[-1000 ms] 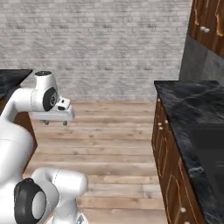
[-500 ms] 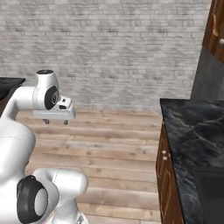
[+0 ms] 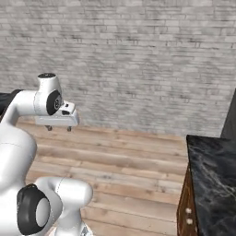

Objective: Place the large bottle from the dining counter next to the other large bottle outside the sink, and place the small bottle from the dining counter next to the other small bottle inside the sink.

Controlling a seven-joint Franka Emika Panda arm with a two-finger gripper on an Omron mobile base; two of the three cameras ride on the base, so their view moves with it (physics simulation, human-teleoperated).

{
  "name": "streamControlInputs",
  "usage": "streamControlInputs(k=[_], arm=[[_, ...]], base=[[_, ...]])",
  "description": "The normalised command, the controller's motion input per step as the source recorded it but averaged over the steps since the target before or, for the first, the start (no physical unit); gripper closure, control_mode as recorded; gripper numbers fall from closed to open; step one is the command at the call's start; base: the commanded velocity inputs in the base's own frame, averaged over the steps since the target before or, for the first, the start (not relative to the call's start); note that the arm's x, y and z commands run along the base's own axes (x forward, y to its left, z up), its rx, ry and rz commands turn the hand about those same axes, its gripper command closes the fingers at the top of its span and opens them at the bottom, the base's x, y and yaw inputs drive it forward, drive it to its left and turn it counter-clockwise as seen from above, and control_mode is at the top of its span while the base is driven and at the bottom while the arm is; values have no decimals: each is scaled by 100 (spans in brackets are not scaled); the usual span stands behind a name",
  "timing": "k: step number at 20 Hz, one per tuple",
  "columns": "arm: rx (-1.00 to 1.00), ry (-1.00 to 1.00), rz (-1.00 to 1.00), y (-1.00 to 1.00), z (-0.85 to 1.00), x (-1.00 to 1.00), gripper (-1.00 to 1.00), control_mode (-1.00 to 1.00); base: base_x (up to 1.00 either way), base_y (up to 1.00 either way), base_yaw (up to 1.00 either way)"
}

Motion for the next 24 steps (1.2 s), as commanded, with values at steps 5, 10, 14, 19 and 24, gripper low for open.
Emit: streamControlInputs(k=[5, 10, 14, 19, 24], arm=[[0, 0, 0, 0, 0, 0, -100, 100], [0, 0, 0, 0, 0, 0, -100, 100], [0, 0, 0, 0, 0, 0, -100, 100], [0, 0, 0, 0, 0, 0, -100, 100], [0, 0, 0, 0, 0, 0, -100, 100]], base=[[100, 0, 22], [100, -1, 24], [100, 0, 42], [100, 0, 71], [100, -2, 75]])
